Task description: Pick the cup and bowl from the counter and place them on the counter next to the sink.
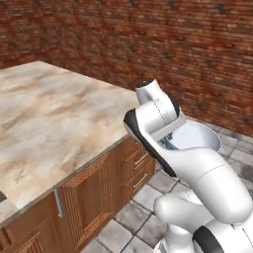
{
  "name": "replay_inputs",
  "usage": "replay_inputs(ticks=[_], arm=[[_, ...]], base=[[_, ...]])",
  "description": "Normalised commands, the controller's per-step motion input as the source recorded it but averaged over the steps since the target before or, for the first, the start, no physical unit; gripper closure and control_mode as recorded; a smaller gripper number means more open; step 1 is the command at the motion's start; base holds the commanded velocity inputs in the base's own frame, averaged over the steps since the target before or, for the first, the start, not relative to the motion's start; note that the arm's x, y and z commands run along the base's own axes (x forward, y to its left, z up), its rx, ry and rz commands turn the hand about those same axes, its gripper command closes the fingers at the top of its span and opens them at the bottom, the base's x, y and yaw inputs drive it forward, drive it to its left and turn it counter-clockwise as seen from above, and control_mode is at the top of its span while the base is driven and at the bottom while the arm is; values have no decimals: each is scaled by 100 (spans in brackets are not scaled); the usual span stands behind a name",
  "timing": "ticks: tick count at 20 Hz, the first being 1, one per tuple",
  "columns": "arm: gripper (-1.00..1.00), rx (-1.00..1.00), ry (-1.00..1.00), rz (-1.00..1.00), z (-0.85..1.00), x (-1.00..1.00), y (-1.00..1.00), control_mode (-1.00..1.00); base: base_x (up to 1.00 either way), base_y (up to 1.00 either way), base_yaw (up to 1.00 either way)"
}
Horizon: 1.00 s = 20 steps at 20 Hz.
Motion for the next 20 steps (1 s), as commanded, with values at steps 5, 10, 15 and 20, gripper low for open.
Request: replay_inputs(ticks=[5, 10, 15, 20], arm=[[100, 0, 0, 0, 0, 0, 0, 100], [100, 0, 0, 0, 0, 0, 0, 100], [100, 0, 0, 0, 0, 0, 0, 100], [100, 0, 0, 0, 0, 0, 0, 100]], base=[[16, -32, 64], [15, -13, 68], [47, -12, 59], [96, -28, 23]])
